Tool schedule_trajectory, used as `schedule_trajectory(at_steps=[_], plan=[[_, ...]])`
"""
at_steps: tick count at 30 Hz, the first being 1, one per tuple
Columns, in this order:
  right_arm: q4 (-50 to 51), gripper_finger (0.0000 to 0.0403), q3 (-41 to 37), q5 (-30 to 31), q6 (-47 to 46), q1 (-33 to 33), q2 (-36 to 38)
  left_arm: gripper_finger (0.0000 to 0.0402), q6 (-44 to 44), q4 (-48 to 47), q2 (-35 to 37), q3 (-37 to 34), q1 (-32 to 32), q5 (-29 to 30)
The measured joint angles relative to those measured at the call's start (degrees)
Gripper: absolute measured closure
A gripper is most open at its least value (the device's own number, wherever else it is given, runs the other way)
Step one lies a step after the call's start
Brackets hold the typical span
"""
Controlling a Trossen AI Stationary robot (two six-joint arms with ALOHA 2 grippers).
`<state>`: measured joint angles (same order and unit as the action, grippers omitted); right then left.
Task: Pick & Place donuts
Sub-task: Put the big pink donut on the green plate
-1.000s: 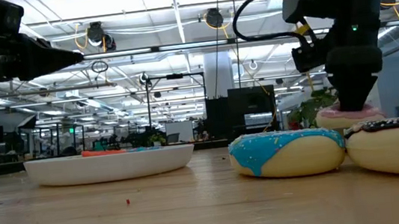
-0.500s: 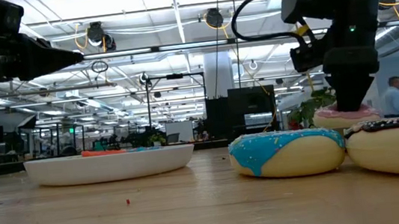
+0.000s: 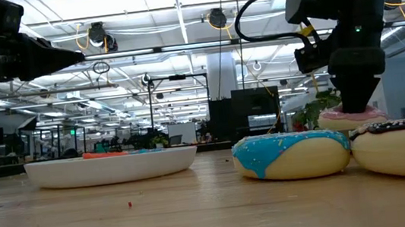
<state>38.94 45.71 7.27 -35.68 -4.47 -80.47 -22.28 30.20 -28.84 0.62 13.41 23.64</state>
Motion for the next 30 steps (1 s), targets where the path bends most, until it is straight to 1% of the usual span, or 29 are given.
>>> schedule_trajectory(at_steps=[4, 7, 23, 30], plan=[[0.0, 0.0371, 0.0, -1.3, 1.1, 0.0, 0.0, 0.036, 0.0, 0.0, 0.0, 0.0, 0.0, 0.0], [0.0, 0.0355, 0.0, -1.6, 1.3, 0.0, 0.0, 0.036, 0.0, 0.0, 0.0, 0.0, 0.0, 0.0], [-0.1, 0.0216, 0.0, -1.6, 3.4, 0.0, 0.0, 0.036, 0.0, 0.0, 0.0, 0.0, 0.0, 0.0], [-0.1, 0.017, 0.0, -1.4, 5.4, 0.0, 0.4, 0.036, 0.0, 0.0, 0.0, 0.0, 0.0, 0.0]])
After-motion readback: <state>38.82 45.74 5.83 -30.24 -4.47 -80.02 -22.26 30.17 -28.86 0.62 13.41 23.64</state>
